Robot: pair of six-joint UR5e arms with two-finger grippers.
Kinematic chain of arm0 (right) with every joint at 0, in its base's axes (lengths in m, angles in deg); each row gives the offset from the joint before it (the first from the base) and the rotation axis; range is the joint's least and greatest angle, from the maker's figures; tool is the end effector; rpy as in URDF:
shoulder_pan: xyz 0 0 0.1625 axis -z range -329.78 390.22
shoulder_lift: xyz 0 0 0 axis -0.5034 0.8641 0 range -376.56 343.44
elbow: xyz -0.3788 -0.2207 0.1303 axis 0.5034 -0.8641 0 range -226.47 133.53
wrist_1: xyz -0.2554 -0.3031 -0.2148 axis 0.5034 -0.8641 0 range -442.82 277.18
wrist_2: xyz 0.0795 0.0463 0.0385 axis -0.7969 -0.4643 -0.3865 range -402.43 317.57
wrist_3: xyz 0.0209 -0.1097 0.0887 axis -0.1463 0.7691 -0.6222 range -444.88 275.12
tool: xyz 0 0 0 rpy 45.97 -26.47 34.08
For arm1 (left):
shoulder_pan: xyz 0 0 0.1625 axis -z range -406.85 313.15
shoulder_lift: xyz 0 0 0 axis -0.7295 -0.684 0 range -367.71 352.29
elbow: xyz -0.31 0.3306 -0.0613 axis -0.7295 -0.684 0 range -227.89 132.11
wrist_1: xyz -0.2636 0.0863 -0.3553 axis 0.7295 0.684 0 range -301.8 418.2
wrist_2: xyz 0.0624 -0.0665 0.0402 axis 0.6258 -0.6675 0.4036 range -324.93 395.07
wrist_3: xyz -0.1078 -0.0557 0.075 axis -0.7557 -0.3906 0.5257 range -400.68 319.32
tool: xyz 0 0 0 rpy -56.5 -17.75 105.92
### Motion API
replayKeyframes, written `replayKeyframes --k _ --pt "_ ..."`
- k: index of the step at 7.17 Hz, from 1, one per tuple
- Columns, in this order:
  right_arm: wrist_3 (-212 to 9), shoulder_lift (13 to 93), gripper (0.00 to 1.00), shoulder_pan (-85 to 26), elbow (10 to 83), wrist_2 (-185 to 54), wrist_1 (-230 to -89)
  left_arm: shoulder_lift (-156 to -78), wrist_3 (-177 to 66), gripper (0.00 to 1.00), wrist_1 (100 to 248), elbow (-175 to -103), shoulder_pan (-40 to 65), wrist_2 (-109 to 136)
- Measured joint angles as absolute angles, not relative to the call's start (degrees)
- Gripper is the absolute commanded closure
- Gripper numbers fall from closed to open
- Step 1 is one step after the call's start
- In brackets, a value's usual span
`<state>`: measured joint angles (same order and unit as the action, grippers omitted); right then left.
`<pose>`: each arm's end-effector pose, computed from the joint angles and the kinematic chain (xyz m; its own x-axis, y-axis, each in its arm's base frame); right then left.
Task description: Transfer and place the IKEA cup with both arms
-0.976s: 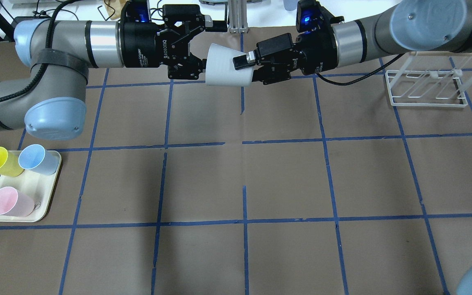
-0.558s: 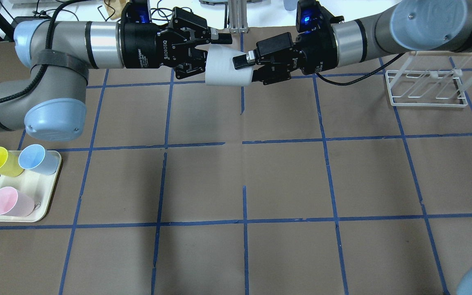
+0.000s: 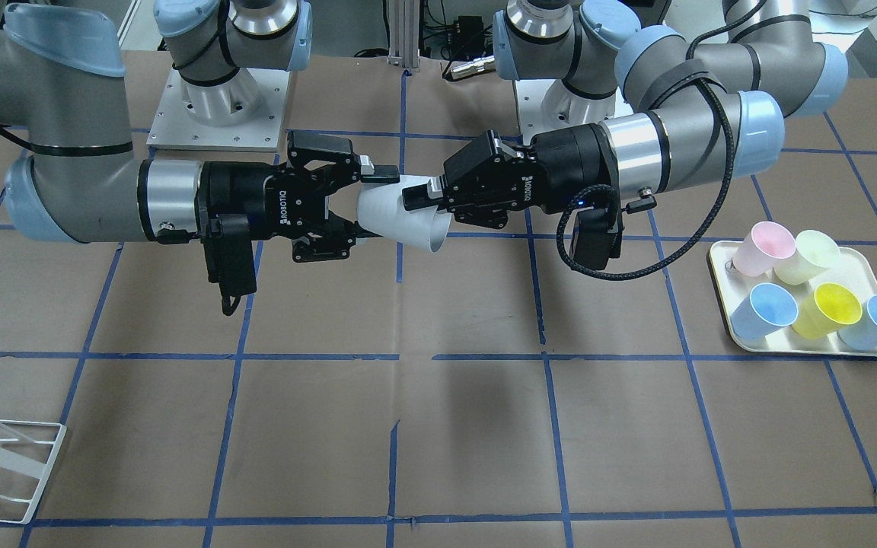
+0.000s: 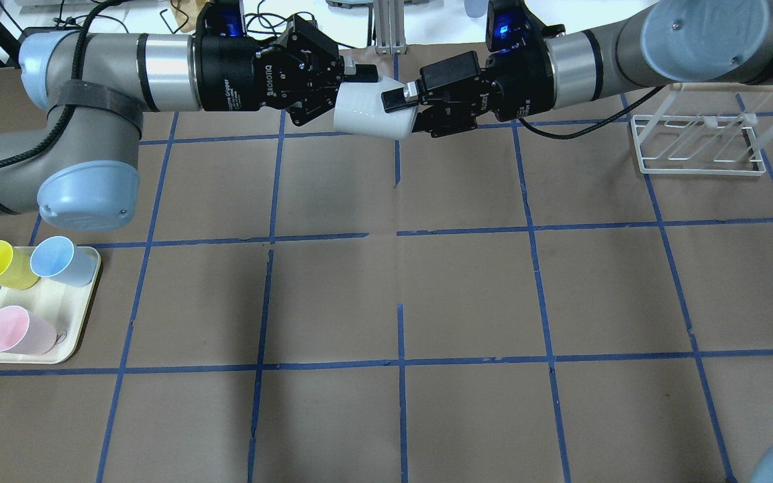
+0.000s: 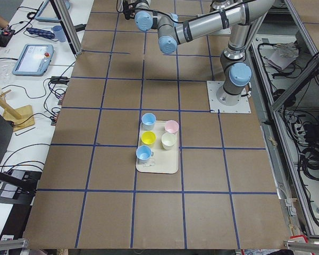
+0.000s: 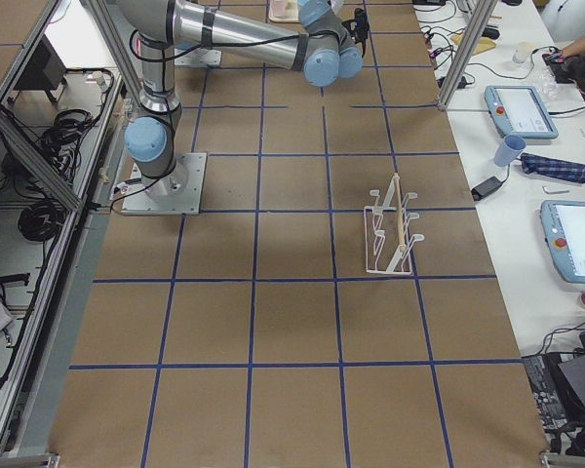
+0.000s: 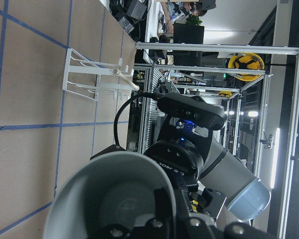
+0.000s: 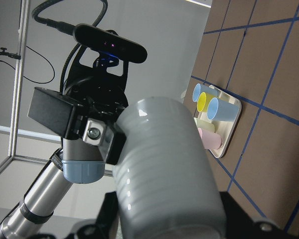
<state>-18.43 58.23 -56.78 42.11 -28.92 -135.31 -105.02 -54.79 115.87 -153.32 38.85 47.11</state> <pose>0.2416 -0.5881 0.4025 -0.1073 -0.2646 -0.9584 -0.1643 0.9554 -0.2454 -0.2300 -0.5775 0.4369 -0.1955 -0.0974 0.9759 -0.1254 0.9894 0.0736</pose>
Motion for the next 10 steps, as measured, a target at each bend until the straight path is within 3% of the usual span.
replayKeyframes --k 6,10 --pt "-24.1 57.8 0.0 -55.2 41.5 -28.0 -135.5 -104.5 -54.8 1.0 115.9 -153.4 38.5 47.2" --pt "-30.1 59.5 0.0 -50.5 41.5 -22.6 -135.0 -100.9 -54.8 1.0 116.9 -152.5 38.2 63.2"
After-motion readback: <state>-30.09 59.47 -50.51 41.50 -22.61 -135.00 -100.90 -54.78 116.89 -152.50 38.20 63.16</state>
